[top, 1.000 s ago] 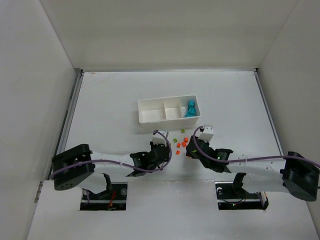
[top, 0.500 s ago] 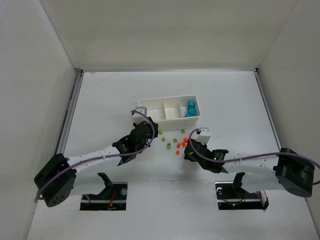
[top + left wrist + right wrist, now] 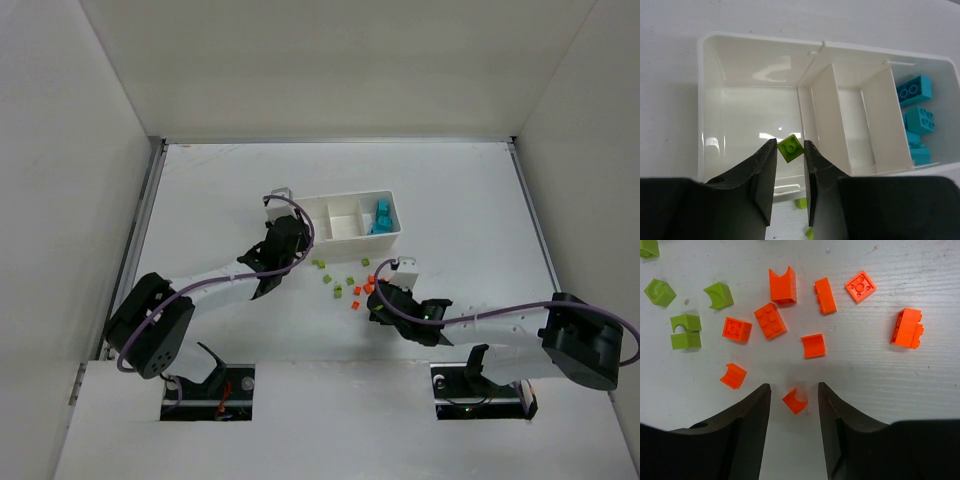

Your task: Sort the legos into containers by color

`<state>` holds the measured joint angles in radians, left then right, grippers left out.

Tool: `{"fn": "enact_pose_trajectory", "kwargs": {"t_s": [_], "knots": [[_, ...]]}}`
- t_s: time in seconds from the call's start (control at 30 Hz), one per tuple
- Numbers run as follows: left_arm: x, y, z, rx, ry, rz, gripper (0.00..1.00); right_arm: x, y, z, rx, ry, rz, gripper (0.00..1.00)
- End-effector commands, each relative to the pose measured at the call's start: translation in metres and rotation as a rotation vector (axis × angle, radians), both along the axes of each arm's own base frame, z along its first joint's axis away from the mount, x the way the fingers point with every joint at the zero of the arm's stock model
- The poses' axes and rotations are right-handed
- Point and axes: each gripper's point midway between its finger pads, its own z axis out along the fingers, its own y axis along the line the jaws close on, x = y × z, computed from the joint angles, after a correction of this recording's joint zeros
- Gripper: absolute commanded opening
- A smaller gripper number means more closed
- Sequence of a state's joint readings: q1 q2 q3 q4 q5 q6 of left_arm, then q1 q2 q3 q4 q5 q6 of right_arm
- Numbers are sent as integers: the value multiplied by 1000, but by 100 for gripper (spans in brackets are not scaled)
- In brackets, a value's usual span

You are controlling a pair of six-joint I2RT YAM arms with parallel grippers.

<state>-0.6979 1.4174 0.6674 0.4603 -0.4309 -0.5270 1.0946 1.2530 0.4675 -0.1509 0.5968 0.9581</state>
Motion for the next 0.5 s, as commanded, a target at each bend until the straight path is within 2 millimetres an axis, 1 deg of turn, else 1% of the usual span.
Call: {"fn": "enact_pose_trajectory", "kwargs": {"t_s": [0.0,0.03,0.13,0.17,0.23,0.3,0.37,0.43,0.47], "knots": [[18,-9,32,-36,-85,-9,20,5,12,11,27,-25,5,48],[19,-9,31,-34,-85,-9,21,5,12,10,23,-24,6,47],[21,-10,30,-27,-83,-4,28,5,11,9,10,-21,7,47],[22,-9,29,-25,-82,-2,29,5,11,9,12,-18,3,47],[22,-9,30,-21,-85,-2,27,4,11,8,15,-16,3,47],[22,-7,32,-25,-91,1,27,3,11,8,11,-16,12,47],[22,-5,34,-23,-97,11,30,2,11,9,13,-13,12,47],[20,-1,37,-22,-104,22,35,1,11,9,14,-11,14,46],[17,0,40,-27,-113,25,36,1,12,9,13,-9,17,45]]}}
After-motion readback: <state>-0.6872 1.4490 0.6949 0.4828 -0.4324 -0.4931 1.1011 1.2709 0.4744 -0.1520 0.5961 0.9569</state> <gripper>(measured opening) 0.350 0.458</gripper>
